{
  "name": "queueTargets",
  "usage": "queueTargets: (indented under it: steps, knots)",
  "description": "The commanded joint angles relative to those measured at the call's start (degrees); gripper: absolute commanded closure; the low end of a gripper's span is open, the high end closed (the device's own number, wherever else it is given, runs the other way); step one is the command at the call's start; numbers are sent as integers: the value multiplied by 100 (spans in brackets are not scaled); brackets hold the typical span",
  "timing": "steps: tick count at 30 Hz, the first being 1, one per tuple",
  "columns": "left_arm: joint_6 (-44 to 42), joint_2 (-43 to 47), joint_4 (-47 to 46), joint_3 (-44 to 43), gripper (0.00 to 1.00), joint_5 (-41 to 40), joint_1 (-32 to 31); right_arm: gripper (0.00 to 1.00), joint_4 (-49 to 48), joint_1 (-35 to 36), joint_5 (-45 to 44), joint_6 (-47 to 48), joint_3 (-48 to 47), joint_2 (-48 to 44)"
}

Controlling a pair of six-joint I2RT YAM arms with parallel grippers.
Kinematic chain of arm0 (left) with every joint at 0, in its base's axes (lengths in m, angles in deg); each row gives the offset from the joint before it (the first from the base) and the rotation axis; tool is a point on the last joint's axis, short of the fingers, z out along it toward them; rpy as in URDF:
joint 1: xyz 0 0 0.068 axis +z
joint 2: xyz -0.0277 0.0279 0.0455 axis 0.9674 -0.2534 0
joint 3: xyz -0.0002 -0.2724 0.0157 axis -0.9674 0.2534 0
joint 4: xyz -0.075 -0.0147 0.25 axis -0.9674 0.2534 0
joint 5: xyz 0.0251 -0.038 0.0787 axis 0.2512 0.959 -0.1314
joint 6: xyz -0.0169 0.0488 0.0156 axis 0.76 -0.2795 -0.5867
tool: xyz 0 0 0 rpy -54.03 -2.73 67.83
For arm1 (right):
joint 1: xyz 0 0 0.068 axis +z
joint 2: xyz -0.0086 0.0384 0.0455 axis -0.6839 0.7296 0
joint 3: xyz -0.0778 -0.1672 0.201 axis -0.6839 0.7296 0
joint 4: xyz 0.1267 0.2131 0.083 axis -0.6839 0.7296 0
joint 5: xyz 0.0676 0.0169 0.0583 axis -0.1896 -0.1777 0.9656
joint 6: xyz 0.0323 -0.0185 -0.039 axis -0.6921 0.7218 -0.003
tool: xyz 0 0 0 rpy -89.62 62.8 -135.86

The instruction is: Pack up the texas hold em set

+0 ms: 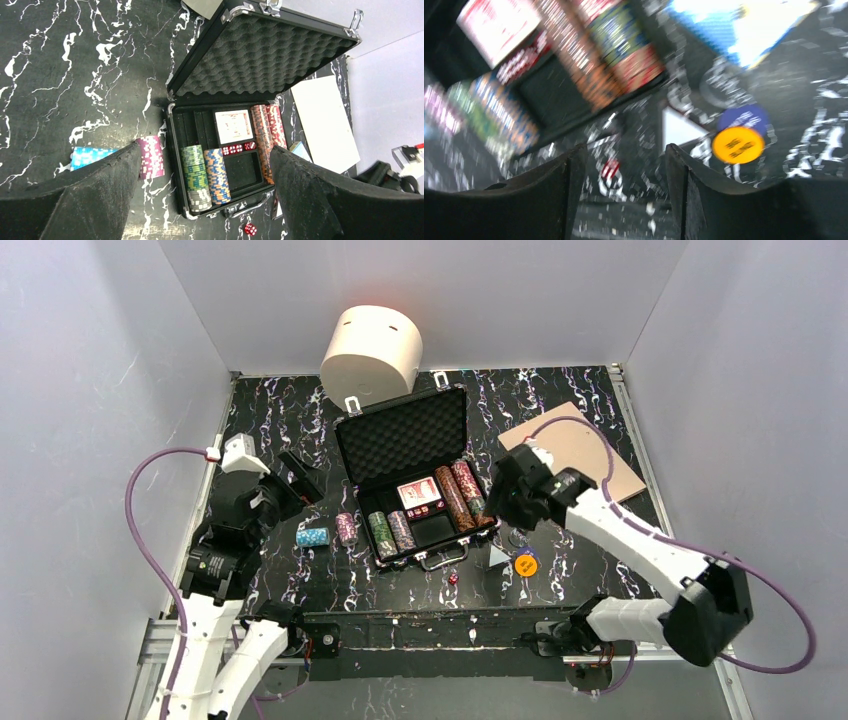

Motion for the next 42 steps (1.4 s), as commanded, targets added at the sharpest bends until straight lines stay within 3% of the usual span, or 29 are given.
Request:
queueTargets:
  steps: [1, 9, 17, 19, 28, 42]
  knots:
    - [-293, 157, 481, -209, 2, -38, -20, 34, -206, 1039, 563, 248, 258, -422]
    - [-386, 276, 457, -231, 2, -90, -15, 31, -461, 2249, 1025, 2008, 308, -16]
    - [-363, 110, 197, -292, 2, -284, -19, 57, -430, 2522, 1012, 2559, -21, 886]
    - [-294, 58, 82, -307, 2, -313, -21, 59, -340, 2543, 947, 2525, -109, 1113]
    - [-339, -148, -201, -170, 2, -229, -18, 41, -690, 2672, 1122, 2601, -230, 1549]
    - [-599, -238, -225, -221, 2, -208, -16, 53, -782, 2679, 1399, 3021, -596, 2379]
